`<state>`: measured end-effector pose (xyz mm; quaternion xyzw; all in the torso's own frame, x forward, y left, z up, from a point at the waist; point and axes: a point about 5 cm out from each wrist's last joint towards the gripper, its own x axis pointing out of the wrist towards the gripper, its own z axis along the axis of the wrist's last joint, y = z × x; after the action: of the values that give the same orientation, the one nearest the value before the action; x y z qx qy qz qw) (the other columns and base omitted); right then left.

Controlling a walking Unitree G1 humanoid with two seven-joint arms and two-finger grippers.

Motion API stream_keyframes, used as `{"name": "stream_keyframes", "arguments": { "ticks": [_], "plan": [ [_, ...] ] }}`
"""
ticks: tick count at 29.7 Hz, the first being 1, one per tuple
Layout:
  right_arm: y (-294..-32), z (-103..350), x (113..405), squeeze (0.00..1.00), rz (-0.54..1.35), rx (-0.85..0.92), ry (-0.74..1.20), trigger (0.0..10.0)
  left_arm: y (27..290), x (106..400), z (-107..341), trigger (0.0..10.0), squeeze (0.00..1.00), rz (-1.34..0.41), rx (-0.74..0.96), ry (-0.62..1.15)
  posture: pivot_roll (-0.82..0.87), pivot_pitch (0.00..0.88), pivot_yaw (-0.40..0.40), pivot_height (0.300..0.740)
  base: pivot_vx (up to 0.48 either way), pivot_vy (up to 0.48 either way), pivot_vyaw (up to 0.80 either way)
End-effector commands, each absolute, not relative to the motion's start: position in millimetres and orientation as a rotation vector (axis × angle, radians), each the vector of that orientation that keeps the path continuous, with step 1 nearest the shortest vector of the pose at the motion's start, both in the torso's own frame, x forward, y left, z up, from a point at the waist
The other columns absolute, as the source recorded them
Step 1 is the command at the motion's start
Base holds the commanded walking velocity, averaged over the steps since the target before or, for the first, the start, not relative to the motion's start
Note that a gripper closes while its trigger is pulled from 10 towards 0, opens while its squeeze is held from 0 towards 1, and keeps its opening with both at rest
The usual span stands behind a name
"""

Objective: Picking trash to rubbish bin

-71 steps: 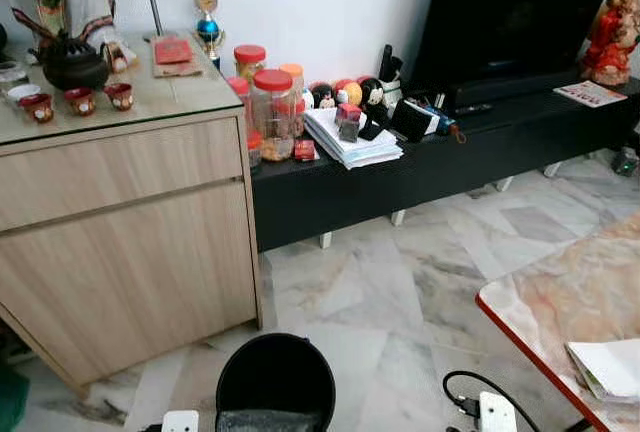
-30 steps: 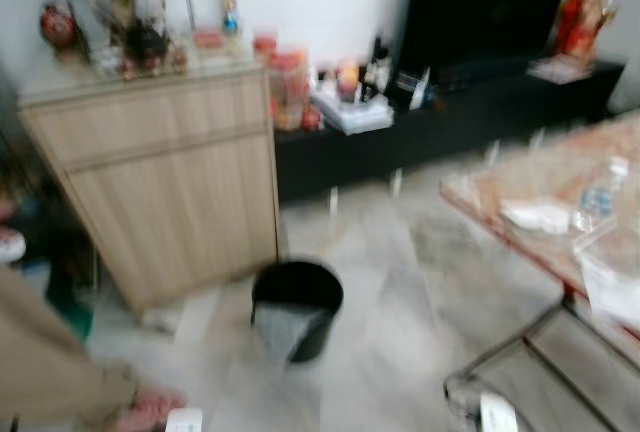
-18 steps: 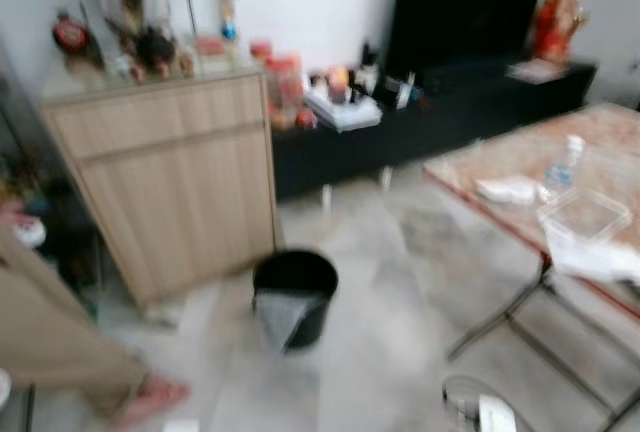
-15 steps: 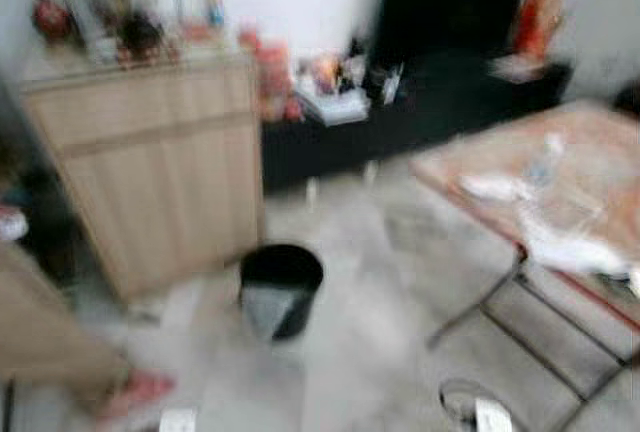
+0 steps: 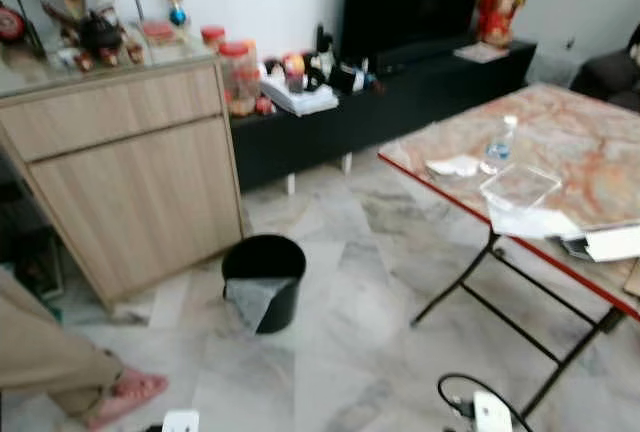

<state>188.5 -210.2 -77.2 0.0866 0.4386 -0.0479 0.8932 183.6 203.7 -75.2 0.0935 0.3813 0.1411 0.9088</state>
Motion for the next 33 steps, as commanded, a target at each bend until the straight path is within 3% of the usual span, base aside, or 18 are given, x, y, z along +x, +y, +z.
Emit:
{"name": "stream_keyframes", "arguments": {
  "ticks": [1,8,10,15,16,25,33],
  "plan": [
    [-218,-64,209,0.00,-0.076,0.135,0.825,10.0,203,197,-67,10.0,0.00,0.308,0.183,0.709,-0.05,0.004,-0.063,0.740,0.000,0.000,0.00],
    [-214,-26,259,0.00,0.031,0.098,0.601,10.0,213,239,-30,10.0,0.00,0.348,0.161,0.462,-0.05,0.000,-0.058,0.740,0.000,0.000,0.00],
    [-202,-8,282,0.00,0.075,0.109,0.504,10.0,212,257,-13,10.0,0.00,0.344,0.159,0.364,-0.05,0.000,-0.054,0.740,0.000,0.000,0.00],
    [-182,16,306,0.00,0.147,0.133,0.381,10.0,205,277,8,10.0,0.00,0.312,0.155,0.241,-0.05,0.000,-0.049,0.740,0.000,0.000,0.00],
    [-167,30,318,0.00,0.192,0.143,0.312,10.0,198,286,22,10.0,0.00,0.281,0.165,0.166,-0.04,0.000,-0.047,0.740,0.000,0.000,0.00],
    [-113,73,335,0.00,0.320,0.166,0.050,10.0,182,300,60,10.0,0.00,0.251,0.198,-0.053,-0.05,0.000,-0.032,0.740,0.000,0.000,0.00],
    [-133,90,345,0.00,0.192,0.164,-0.033,10.0,183,302,64,10.0,0.00,0.247,0.205,-0.061,-0.05,0.000,-0.028,0.740,0.000,0.000,0.00]
  ]
}}
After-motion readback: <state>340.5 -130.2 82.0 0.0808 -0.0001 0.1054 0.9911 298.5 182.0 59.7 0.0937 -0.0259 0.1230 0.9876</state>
